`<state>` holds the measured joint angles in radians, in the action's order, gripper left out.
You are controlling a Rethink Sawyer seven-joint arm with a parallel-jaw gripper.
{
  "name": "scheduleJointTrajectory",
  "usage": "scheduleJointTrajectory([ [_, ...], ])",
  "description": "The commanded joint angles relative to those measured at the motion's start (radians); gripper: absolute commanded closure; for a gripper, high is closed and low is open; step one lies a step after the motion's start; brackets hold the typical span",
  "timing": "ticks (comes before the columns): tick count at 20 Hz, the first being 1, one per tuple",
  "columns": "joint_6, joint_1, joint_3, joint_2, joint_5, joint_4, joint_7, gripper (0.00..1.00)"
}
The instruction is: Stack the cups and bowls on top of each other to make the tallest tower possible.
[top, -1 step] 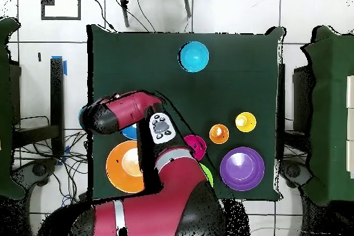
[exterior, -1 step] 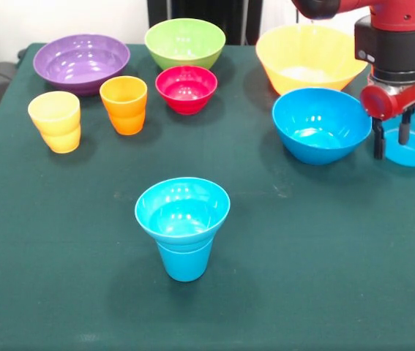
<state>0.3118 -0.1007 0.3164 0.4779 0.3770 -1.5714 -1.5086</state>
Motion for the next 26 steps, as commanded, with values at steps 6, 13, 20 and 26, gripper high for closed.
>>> scheduleJointTrajectory([
  [6, -0.059, 0.029, -0.034, -0.011, 0.004, -0.092, -0.17, 0.0],
  [13, -0.098, 0.031, -0.051, -0.033, 0.017, -0.1, -0.163, 0.0],
  [20, -0.13, 0.041, -0.068, -0.046, 0.015, -0.097, -0.161, 0.0],
  [26, -0.14, 0.047, -0.074, -0.048, 0.003, -0.098, -0.158, 0.0],
])
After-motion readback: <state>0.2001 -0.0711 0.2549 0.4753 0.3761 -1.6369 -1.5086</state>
